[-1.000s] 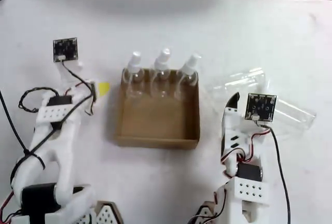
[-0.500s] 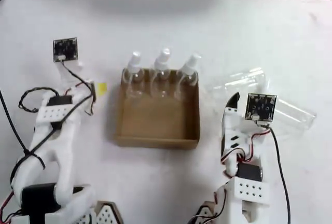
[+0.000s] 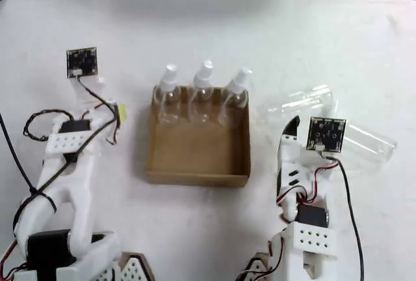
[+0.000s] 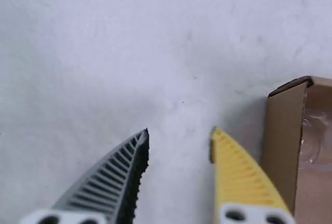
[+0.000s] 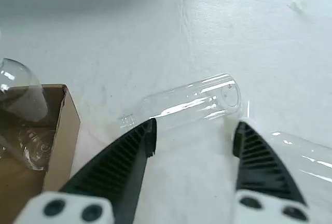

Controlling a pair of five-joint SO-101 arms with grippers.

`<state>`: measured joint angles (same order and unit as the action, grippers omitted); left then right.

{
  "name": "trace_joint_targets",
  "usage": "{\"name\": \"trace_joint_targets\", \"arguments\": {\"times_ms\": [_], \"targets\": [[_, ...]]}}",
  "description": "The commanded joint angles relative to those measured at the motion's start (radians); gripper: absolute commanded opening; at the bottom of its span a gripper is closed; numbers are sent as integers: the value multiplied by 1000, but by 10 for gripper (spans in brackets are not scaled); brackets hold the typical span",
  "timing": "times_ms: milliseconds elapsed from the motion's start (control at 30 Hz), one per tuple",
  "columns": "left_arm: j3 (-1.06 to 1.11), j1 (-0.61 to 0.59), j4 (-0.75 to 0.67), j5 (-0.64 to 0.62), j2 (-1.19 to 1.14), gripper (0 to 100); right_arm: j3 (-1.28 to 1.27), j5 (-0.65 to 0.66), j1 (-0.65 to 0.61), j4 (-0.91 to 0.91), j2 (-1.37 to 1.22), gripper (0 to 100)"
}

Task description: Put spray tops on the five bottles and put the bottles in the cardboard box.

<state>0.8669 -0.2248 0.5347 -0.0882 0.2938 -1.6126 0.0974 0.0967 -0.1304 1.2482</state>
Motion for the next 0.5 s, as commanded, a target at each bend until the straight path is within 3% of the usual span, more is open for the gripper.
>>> {"name": "trace_joint_targets", "arguments": {"times_ms": [0,133,233,333,467], "targets": [[-66,-10,0,-9,1,245,6,3,-28,16,22,267],[-66,-10,3,-5,2,226,5,3,-27,16,22,161],[-54,-10,6,-5,51,113,6,11,-28,16,22,65],[0,-8,17,-6,159,15,5,98,-39,16,22,63],[110,-8,-17,-3,337,104,3,107,-62,16,21,90]]}}
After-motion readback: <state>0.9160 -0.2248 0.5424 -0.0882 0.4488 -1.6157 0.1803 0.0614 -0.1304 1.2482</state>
